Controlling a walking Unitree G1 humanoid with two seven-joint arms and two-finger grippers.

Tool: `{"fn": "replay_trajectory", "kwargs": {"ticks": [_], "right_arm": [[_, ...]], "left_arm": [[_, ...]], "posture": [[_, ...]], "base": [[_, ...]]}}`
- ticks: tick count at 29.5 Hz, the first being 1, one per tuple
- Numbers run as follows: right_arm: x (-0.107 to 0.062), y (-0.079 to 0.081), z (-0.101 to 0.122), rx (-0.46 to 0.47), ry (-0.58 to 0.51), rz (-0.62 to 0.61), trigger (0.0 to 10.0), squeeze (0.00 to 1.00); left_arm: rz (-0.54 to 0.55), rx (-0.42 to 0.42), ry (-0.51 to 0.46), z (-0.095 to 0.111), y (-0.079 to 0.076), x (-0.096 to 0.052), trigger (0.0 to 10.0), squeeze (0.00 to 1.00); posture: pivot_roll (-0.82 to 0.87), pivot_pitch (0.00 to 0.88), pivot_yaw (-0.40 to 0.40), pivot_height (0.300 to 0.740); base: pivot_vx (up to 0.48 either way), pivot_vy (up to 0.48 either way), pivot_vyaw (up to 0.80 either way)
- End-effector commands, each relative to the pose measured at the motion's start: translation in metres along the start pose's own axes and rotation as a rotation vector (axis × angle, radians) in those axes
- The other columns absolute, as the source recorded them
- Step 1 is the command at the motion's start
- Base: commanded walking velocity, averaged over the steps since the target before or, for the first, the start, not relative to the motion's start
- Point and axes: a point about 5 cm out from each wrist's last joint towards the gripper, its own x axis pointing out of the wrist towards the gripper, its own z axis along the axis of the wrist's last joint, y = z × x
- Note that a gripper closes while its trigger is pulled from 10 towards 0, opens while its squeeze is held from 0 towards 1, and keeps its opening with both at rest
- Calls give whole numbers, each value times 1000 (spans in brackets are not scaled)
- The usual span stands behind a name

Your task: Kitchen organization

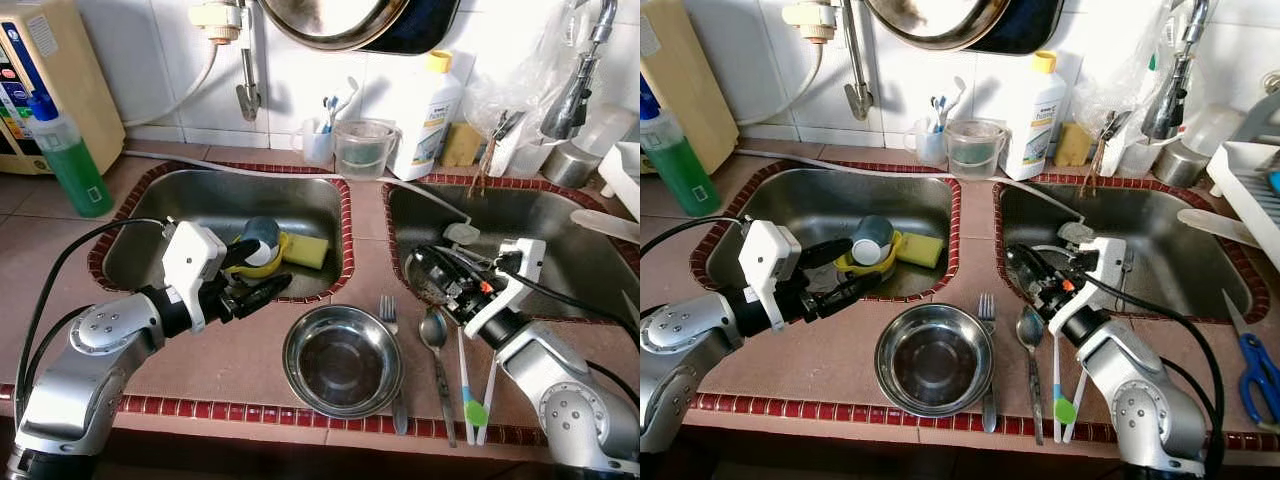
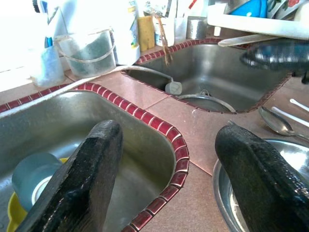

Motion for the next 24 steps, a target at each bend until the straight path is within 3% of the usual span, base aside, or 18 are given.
{"fn": "replay_trajectory", "kwargs": {"ticks": [1,8,14,24], "right_arm": [[-1,-1,3,-29,-1,-12,10000,1000],[-1,3,-5,-92,72,14,10000,1000],[3,5,-5,-203,107,6,10000,1000],[4,13,-6,-177,110,68,10000,1000]], "left_arm": [[6,5,0,3,2,0,10000,0],[9,7,-4,4,2,0,10000,0],[15,13,-10,6,4,1,10000,0],[14,12,-11,5,3,2,10000,0]], "posture": [[-36,46,9,740],[-35,41,9,740],[-34,41,8,740],[-33,39,5,740]], "base": [[0,0,0],[0,0,0],[0,0,0],[0,0,0]]}}
